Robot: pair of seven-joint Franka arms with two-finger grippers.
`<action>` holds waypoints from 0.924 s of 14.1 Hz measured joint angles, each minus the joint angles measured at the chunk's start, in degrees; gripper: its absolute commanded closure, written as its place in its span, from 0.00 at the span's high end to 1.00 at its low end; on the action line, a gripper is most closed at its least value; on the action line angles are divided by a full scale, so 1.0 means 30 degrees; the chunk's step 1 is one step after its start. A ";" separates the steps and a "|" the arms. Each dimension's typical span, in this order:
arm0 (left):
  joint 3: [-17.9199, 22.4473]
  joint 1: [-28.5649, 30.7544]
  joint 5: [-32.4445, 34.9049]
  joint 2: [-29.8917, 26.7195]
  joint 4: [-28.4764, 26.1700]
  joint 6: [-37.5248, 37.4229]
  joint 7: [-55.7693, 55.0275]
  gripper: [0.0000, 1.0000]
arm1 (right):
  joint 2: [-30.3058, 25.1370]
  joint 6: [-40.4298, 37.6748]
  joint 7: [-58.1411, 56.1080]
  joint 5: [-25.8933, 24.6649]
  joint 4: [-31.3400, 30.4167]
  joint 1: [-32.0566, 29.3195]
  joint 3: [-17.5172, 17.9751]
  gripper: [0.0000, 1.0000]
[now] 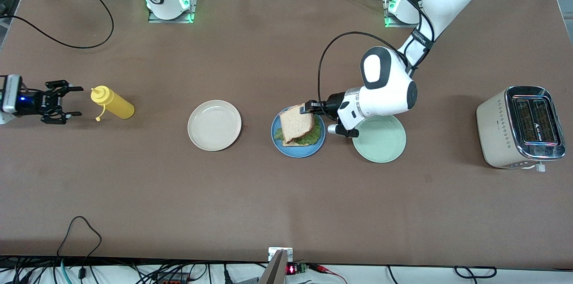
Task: Make sandwich in blue plate with both arms
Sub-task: 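Lower the bread onto the lettuce while the right gripper draws back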
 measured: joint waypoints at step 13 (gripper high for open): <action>0.0022 0.0818 -0.0011 0.2158 0.0356 0.0098 0.1987 1.00 | -1.2124 -0.0547 1.7770 -0.3876 0.0858 0.7420 0.1103 1.00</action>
